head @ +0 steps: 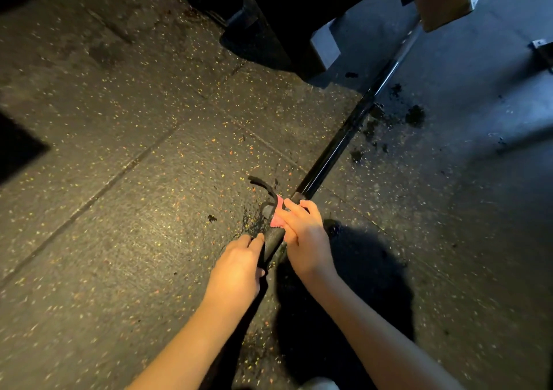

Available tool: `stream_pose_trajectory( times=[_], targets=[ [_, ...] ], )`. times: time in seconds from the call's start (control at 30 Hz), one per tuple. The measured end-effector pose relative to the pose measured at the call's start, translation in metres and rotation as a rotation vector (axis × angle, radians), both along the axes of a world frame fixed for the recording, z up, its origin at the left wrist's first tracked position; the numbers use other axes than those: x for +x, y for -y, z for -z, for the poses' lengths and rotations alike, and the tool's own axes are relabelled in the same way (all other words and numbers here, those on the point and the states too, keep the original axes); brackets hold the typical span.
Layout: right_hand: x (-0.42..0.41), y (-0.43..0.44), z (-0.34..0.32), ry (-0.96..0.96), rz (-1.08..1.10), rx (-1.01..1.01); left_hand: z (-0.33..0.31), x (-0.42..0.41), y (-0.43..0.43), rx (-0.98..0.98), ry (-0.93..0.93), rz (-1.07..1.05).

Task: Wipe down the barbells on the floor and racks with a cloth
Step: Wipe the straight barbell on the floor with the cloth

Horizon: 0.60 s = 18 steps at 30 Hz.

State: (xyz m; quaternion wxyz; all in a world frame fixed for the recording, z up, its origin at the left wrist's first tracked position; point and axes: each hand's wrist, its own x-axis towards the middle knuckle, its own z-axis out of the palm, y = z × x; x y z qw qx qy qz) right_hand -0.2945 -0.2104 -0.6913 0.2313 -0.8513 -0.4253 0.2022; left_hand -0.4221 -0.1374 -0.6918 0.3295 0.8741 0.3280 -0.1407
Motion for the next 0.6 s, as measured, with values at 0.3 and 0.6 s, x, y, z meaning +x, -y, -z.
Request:
stream_pose_trajectory(
  times=[0.3, 0.6],
  targets=[
    [-0.027, 0.011, -0.081, -0.534, 0.547, 0.146, -0.027, -0.028, -0.003, -0.046, -0.004, -0.296],
    [-0.046, 0.038, -0.193, -0.742, 0.709, 0.259, -0.144, -0.060, 0.020, -0.156, 0.021, -0.408]
  ],
)
